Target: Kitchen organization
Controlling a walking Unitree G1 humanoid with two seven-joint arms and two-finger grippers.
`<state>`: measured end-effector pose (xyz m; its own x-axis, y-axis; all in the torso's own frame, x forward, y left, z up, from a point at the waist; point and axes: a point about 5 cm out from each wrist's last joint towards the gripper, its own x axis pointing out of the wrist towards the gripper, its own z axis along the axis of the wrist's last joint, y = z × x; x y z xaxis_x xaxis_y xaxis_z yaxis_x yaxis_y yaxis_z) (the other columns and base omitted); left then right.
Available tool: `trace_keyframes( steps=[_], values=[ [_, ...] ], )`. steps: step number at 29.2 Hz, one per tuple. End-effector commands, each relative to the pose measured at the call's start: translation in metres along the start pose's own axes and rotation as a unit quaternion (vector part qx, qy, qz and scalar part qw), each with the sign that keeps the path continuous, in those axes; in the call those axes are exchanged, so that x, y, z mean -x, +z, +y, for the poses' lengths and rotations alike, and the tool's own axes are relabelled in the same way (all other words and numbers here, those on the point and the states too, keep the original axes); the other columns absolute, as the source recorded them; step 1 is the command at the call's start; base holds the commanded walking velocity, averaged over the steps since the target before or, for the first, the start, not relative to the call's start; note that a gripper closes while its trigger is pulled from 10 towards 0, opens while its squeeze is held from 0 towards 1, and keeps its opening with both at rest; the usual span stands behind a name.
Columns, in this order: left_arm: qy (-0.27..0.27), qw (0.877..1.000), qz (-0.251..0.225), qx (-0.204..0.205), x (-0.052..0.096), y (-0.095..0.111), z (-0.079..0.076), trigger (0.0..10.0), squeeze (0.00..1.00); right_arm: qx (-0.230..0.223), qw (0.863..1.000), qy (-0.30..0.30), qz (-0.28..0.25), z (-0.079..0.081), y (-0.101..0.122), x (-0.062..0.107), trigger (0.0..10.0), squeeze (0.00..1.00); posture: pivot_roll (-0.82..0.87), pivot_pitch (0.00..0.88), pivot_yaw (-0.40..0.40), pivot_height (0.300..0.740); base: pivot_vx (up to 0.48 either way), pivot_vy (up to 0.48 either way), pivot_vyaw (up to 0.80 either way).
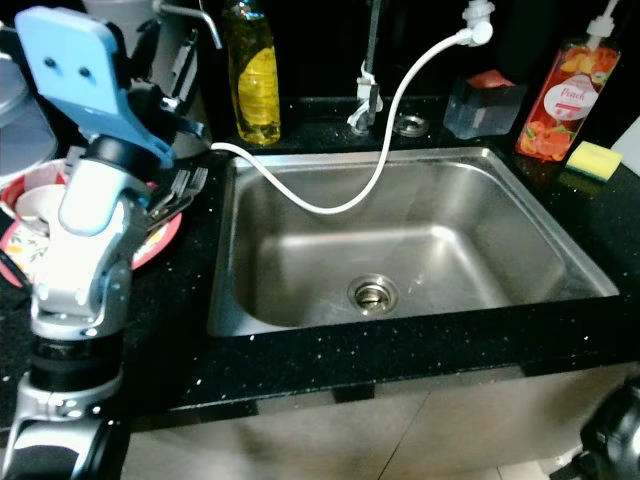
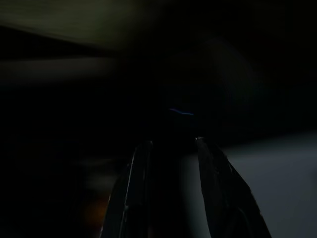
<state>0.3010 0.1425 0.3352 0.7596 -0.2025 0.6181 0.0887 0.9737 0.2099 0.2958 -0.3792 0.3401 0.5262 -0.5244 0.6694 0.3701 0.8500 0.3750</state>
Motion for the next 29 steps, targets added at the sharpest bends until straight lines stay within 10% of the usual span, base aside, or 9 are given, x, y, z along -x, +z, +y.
trace_keyframes(
  steps=[1, 8, 14, 21, 23, 29],
  values=[
    [0.01, 1.0, 0.014, 0.001, 0.0, -0.004, 0.0, 10.0, 0.0, -0.014, 0.995, 0.094, 0.017, 0.034, -0.006, 0.006, 10.0, 0.0, 0.22, 0.0, -0.028, 0.74, 0.0, 0.0, 0.0],
    [0.037, 0.998, 0.045, -0.003, 0.001, -0.009, 0.01, 10.0, 0.0, -0.095, 0.953, 0.286, 0.036, 0.113, -0.003, 0.037, 10.0, 0.0, 0.24, 0.0, -0.033, 0.74, 0.0, 0.0, 0.0],
    [0.069, 0.99, 0.121, -0.009, 0.003, -0.029, 0.02, 10.0, 0.0, -0.179, 0.877, 0.436, 0.094, 0.174, -0.009, 0.092, 10.0, 0.0, 0.24, 0.0, -0.03, 0.74, 0.0, 0.0, 0.0],
    [0.094, 0.964, 0.247, 0.005, 0.012, -0.06, 0.033, 10.0, 0.0, -0.212, 0.824, 0.504, 0.149, 0.197, -0.017, 0.132, 10.0, 0.0, 0.24, 0.0, -0.032, 0.74, 0.0, 0.0, 0.0],
    [0.118, 0.939, 0.324, -0.003, 0.023, -0.08, 0.043, 10.0, 0.0, -0.139, 0.802, 0.548, 0.191, 0.205, -0.037, 0.158, 10.0, 0.0, 0.25, 0.0, -0.027, 0.74, 0.0, 0.0, 0.0],
    [0.146, 0.913, 0.379, -0.029, 0.028, -0.094, 0.055, 10.0, 0.0, -0.144, 0.794, 0.541, 0.237, 0.211, -0.046, 0.181, 10.0, 0.0, 0.25, 0.0, -0.026, 0.74, 0.0, 0.0, 0.0]
  ],
)
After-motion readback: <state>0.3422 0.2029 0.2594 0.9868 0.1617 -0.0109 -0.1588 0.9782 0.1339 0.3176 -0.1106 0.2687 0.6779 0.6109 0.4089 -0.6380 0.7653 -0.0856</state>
